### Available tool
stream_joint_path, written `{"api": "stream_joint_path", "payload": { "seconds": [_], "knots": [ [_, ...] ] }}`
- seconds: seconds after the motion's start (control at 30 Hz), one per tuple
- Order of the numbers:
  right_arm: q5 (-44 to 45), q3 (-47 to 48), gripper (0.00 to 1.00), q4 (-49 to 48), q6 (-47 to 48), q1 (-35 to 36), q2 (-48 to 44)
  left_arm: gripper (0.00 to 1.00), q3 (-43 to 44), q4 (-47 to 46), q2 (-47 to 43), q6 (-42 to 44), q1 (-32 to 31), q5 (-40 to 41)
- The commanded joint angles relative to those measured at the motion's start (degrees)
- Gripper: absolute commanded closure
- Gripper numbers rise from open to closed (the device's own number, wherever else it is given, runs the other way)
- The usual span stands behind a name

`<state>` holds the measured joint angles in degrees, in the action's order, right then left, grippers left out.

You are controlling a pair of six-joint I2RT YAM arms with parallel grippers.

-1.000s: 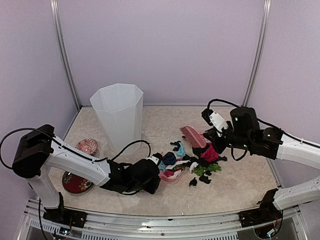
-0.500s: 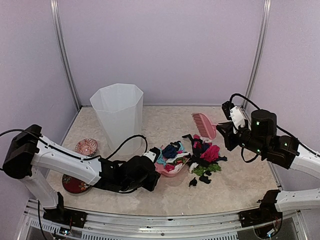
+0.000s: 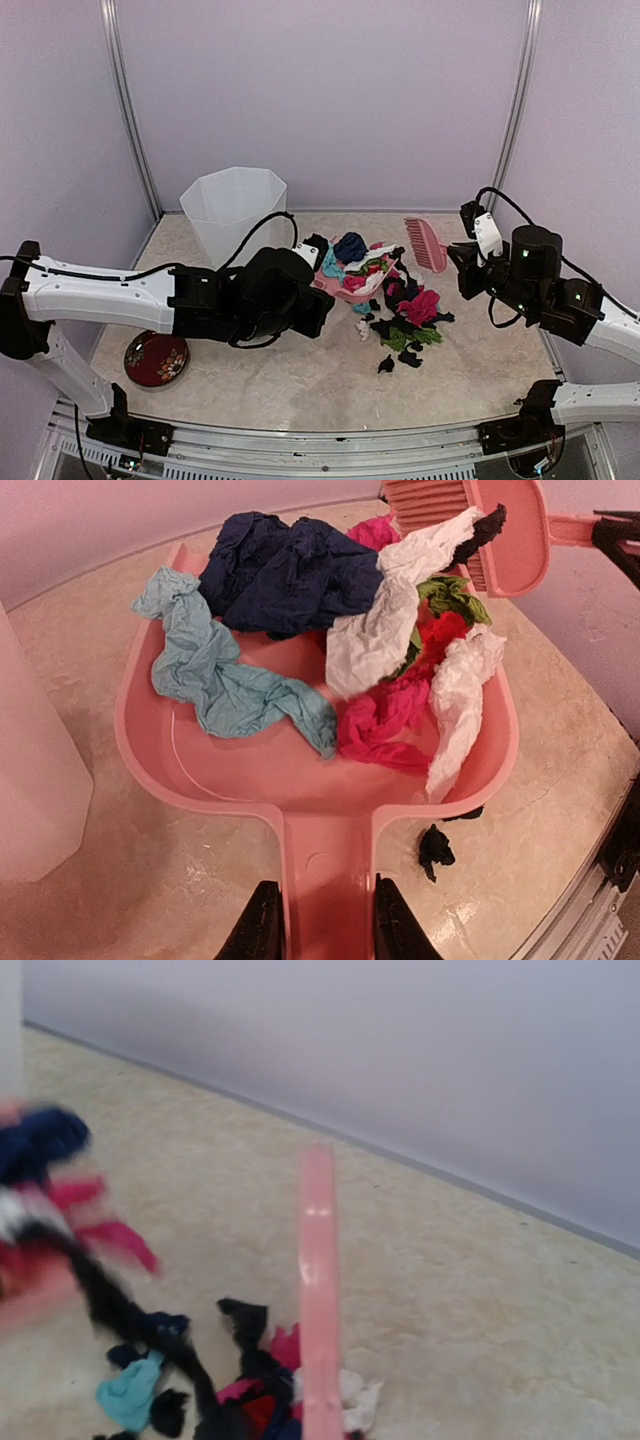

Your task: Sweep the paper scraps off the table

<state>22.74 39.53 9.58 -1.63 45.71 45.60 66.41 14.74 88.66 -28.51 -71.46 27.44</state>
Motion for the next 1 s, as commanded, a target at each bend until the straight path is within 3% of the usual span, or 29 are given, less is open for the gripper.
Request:
{"api": "stream_joint_path", "payload": {
  "seconds": [0.0,0.43,0.97],
  "knots": [
    [5.25,-0.48,1.00,-2.42,-0.83,0.51,-2.36,1.00,6.11,8.78,-3.22,1.47,2.26,0.57],
    [4.73,-2.54,1.00,-3.83,-0.58,0.25,-1.44,1.00,20.24,25.36,-9.48,2.75,7.75,4.54],
    [2.27,-2.90,1.00,-6.42,1.39,-0.38,0.99,1.00,26.42,46.66,-13.77,-0.43,14.16,22.50]
  ]
}}
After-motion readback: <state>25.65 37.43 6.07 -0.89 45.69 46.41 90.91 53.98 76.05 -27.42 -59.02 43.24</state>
